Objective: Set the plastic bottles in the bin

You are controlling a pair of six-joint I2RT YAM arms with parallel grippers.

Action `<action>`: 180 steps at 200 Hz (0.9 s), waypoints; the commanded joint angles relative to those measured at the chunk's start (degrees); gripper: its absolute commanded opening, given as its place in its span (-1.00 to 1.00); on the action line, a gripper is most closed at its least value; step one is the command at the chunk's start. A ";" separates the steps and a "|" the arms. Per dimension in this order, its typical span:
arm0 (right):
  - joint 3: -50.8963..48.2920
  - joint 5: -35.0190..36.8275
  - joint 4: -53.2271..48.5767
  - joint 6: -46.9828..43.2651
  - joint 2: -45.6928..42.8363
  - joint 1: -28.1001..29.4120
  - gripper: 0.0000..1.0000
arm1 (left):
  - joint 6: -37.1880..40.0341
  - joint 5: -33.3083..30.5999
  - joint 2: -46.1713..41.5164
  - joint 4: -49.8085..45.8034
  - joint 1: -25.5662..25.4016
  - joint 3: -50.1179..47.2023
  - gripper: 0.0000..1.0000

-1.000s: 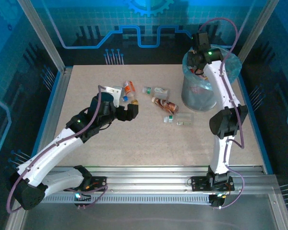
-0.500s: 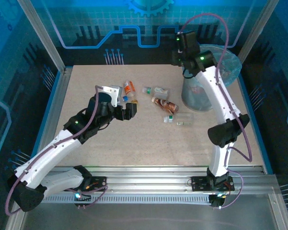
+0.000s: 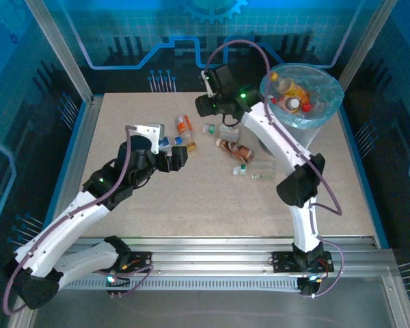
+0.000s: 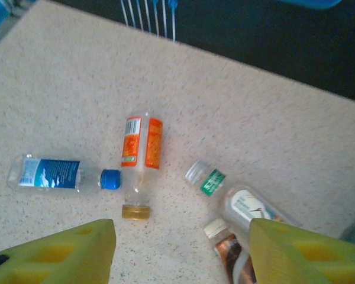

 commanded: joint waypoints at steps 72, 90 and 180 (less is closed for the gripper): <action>17.76 -8.27 3.09 5.08 24.41 1.14 0.42 | -6.23 -5.87 -4.67 -4.40 1.56 -3.86 0.97; 18.13 -8.92 4.87 5.84 26.97 1.19 0.45 | -6.65 -5.93 -5.01 -5.02 1.70 -3.68 0.97; 22.06 -12.20 9.89 9.95 37.56 1.19 0.48 | -7.97 -5.65 -5.10 -6.79 1.81 -2.89 0.95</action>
